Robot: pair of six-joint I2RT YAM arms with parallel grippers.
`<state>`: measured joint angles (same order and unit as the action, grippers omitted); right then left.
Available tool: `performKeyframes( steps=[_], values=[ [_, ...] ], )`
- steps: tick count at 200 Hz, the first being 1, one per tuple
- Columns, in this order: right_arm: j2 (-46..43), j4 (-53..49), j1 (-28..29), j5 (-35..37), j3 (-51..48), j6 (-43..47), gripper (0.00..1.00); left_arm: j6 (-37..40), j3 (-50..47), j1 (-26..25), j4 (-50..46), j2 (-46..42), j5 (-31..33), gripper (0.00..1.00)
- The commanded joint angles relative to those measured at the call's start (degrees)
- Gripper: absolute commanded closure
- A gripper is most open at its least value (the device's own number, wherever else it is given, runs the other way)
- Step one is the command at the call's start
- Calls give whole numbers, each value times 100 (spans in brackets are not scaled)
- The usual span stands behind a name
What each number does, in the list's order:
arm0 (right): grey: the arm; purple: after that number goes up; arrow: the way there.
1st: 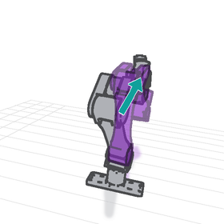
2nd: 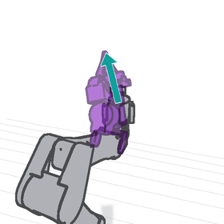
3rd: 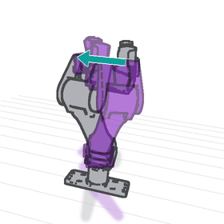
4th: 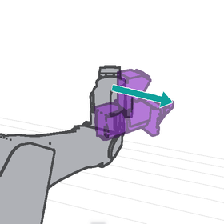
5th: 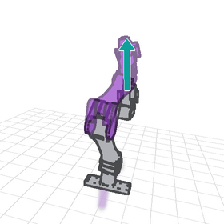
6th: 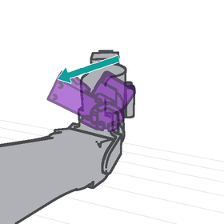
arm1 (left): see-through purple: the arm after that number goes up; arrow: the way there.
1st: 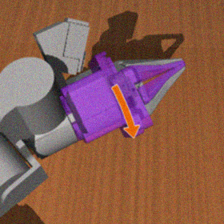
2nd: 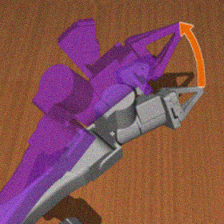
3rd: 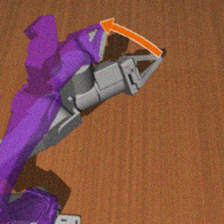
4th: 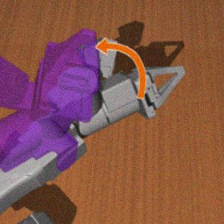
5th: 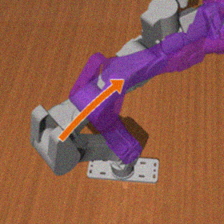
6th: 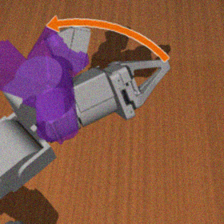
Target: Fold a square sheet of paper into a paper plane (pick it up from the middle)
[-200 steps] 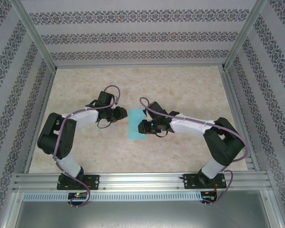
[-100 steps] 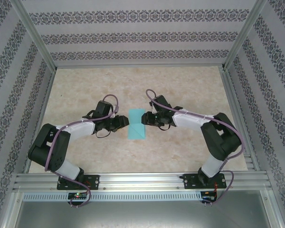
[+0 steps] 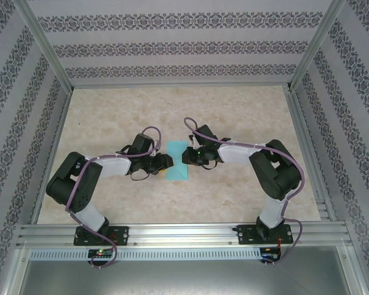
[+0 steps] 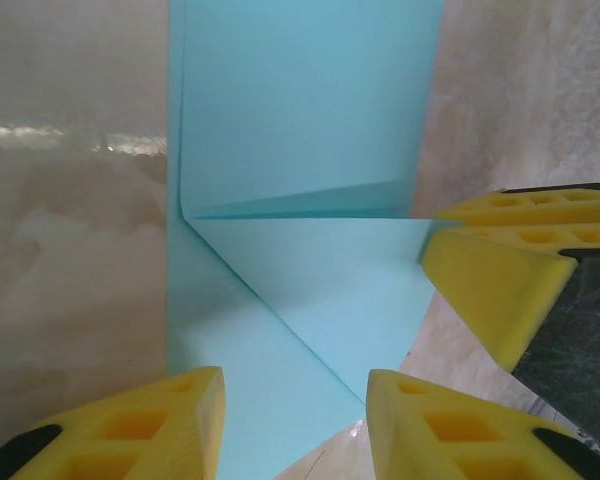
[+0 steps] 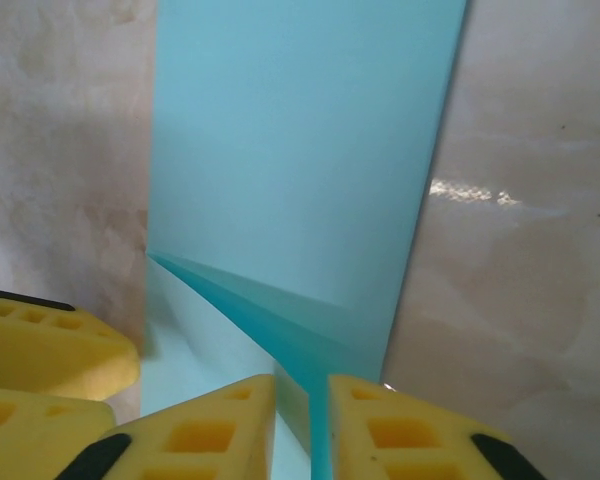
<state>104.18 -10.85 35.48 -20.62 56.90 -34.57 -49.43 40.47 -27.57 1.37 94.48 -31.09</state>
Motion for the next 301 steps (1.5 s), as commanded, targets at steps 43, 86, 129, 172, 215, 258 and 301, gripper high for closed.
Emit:
performKeyframes(
  steps=[43, 86, 129, 172, 215, 258, 301],
  values=[
    [59, 257, -170, -22, -24, -115, 91, -172, 213, -121, 452, 210, -185, 58],
    [58, 353, -235, -90, -108, -182, 90, -122, 363, -186, 435, 332, -296, 58],
    [69, 320, -242, -107, -111, -161, 90, -93, 553, -181, 469, 503, -310, 60],
    [56, 307, -244, -96, -134, -169, 90, -109, 705, -181, 517, 767, -275, 66],
    [32, 251, -262, -49, -158, -166, 88, -233, 665, -185, 686, 813, -222, 65],
    [-484, 242, -343, 54, -335, -344, 73, -216, 715, -183, 706, 837, -27, 86],
    [-1852, -431, -419, 1226, -603, -478, 39, 485, 949, -180, -298, 422, 447, 96]
  ],
)
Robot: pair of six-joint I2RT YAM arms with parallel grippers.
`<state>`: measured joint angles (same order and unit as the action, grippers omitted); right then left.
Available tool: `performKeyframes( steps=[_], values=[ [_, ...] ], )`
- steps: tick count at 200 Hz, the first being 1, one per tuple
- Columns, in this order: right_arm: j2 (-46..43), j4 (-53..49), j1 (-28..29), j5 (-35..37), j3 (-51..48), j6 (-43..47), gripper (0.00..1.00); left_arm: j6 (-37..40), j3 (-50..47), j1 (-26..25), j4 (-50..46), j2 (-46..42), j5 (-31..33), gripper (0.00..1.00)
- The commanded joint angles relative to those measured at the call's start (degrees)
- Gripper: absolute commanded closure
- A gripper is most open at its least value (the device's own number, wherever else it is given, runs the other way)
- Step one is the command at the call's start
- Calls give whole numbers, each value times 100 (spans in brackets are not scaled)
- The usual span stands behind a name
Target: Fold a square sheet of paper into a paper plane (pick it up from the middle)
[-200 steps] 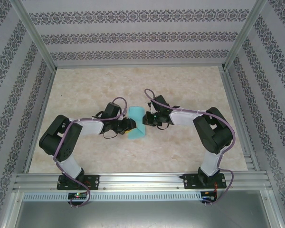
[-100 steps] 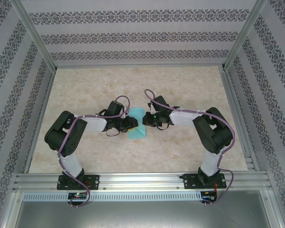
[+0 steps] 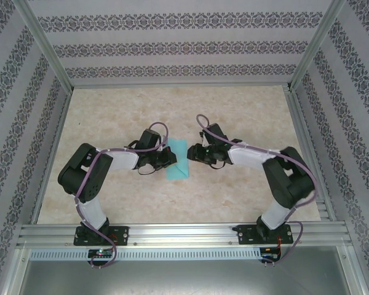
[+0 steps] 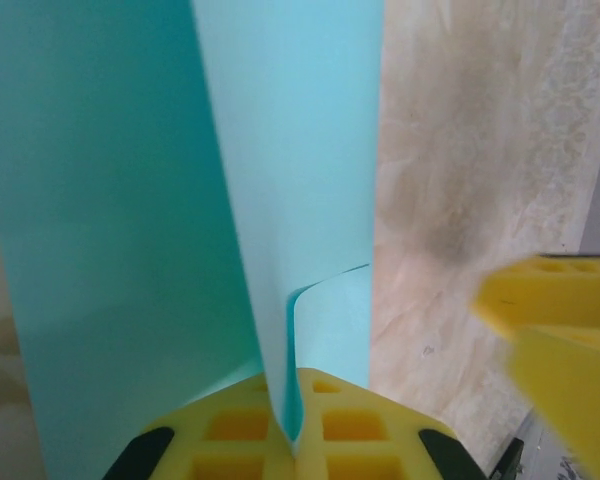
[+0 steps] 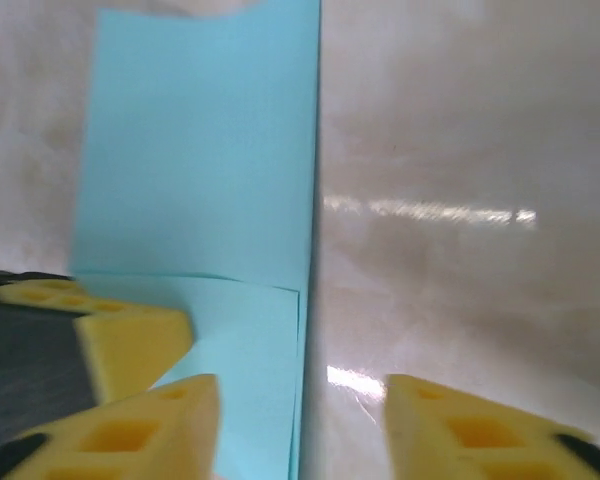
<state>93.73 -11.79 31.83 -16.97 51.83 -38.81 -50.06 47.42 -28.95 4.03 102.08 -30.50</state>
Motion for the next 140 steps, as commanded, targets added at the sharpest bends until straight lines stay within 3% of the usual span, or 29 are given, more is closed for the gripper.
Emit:
performKeyframes(
  steps=[1, 28, 55, 98, 140],
  values=[
    [-841, -352, -63, 879, -109, -64, 38, 571, 265, -50, -603, -365, 401, 96],
    [-1668, -452, -181, 1621, -593, -183, 19, 1273, 620, -70, -1920, -1033, 931, 96],
    [-2465, -589, -325, 2125, -1016, -165, 2, 2017, 1364, -260, -3668, -1591, 2199, 95],
    [-3364, -834, -463, 2684, -1413, -151, 2, 2520, 2580, -907, -5469, -1565, 4668, 94],
    [-3868, -1134, -622, 3015, -1671, -435, 2, 2391, 3409, -1577, -6380, -371, 7000, 94]
  ],
)
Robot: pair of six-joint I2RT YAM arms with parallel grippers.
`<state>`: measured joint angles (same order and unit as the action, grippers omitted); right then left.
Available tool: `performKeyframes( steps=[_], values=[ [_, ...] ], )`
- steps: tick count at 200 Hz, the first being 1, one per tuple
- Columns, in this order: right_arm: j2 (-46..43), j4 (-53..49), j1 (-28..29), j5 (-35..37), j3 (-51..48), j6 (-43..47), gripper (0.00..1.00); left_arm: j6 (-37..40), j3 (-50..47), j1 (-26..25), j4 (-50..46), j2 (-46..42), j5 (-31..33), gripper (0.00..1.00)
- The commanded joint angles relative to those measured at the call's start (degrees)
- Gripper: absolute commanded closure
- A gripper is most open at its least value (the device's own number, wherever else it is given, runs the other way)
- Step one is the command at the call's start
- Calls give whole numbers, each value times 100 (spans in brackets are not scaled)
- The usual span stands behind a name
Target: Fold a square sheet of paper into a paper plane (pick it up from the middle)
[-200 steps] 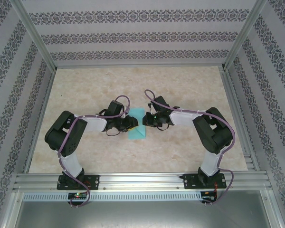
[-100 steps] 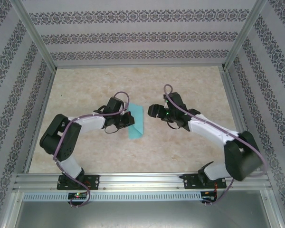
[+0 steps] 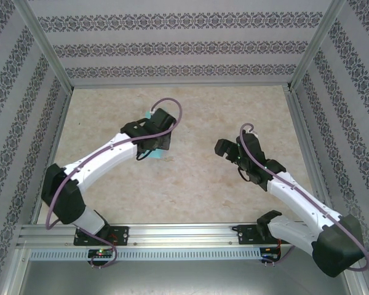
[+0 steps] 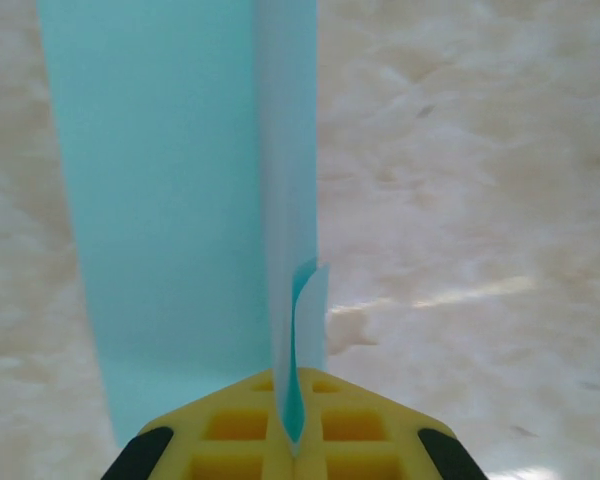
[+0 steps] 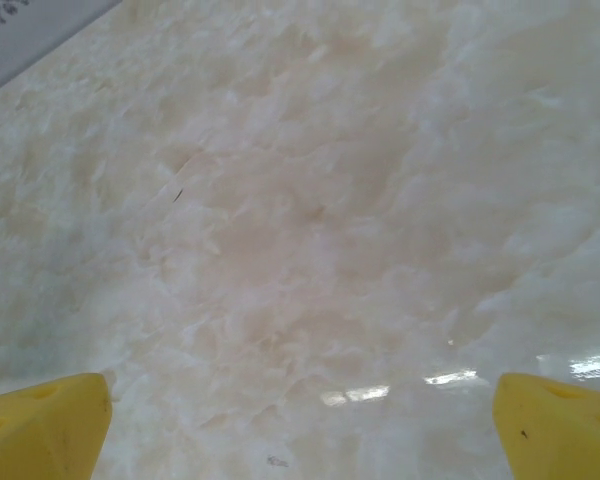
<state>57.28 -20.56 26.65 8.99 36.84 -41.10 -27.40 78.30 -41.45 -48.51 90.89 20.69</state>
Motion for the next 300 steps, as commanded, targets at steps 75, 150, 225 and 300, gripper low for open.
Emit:
performKeyframes(
  steps=[75, 150, 225, 300],
  values=[
    [-498, -856, -555, 437, -175, -223, 2, -286, 1147, -840, -1062, 2924, 2016, 94],
    [-823, -969, -1013, 173, -326, -34, 2, -426, 968, -1048, -368, 3152, 739, 83],
    [-498, -927, -1039, -267, -169, 146, 2, -536, 551, -1041, 652, 1271, -1866, 33],
    [534, -656, -37, -559, 675, 87, 7, -1072, -1448, 32, 1951, -896, -2090, 2]
  ],
)
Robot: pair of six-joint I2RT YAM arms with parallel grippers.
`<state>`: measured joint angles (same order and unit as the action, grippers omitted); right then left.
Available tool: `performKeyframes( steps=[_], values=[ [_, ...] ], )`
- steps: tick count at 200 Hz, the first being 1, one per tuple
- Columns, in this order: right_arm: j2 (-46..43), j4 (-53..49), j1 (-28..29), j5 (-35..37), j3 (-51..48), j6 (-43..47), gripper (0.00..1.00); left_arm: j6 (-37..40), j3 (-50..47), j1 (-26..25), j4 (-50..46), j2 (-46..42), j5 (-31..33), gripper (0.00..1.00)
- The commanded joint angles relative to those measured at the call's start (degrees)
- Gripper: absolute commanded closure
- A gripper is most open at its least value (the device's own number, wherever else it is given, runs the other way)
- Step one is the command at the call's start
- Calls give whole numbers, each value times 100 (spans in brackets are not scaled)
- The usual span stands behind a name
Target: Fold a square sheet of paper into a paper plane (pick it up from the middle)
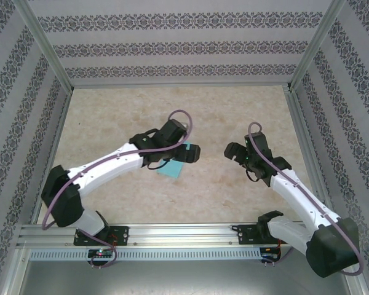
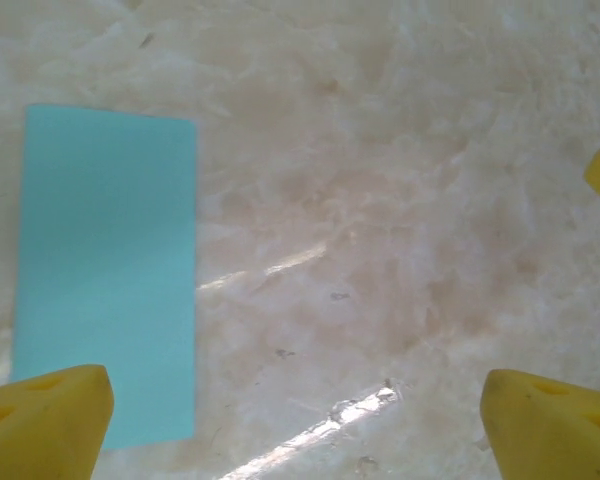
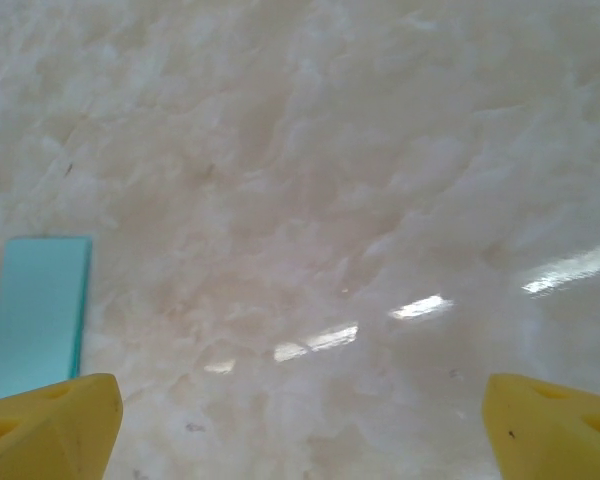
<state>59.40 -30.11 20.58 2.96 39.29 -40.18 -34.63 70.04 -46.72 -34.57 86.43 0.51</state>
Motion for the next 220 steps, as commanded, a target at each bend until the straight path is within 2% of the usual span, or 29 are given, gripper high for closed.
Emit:
performKeyframes(
  steps=[1, 26, 36, 60, 90, 121, 138, 220],
  values=[
    [347, 306, 614, 59, 453, -10, 7, -354, -662, 594, 561, -477, -75, 2],
    [1250, 677, 1486, 199, 979, -174, 7, -610, -1427, 1441, 727, -825, -451, 0],
    [1691, 852, 1795, 174, 1241, -249, 10, -694, -1697, 1753, 772, -897, -601, 0],
    [2878, 966, 2412, 13, 2035, -329, 22, -842, -2315, 2433, 1014, -1029, -1046, 0],
    [4033, 1223, 2759, -440, 2800, -400, 45, -872, -2804, 2971, 1104, -1265, -1230, 0],
    [4901, 1253, 2920, -841, 3542, -317, 62, -773, -2929, 3169, 1005, -1473, -1185, 0],
    [5322, 1127, 2975, -979, 3884, -270, 66, -738, -2938, 3218, 1005, -1511, -1208, 0],
    [6094, 673, 2994, -1310, 4110, 246, 67, -716, -2938, 3235, 1135, -1422, -1456, 0]
  ],
)
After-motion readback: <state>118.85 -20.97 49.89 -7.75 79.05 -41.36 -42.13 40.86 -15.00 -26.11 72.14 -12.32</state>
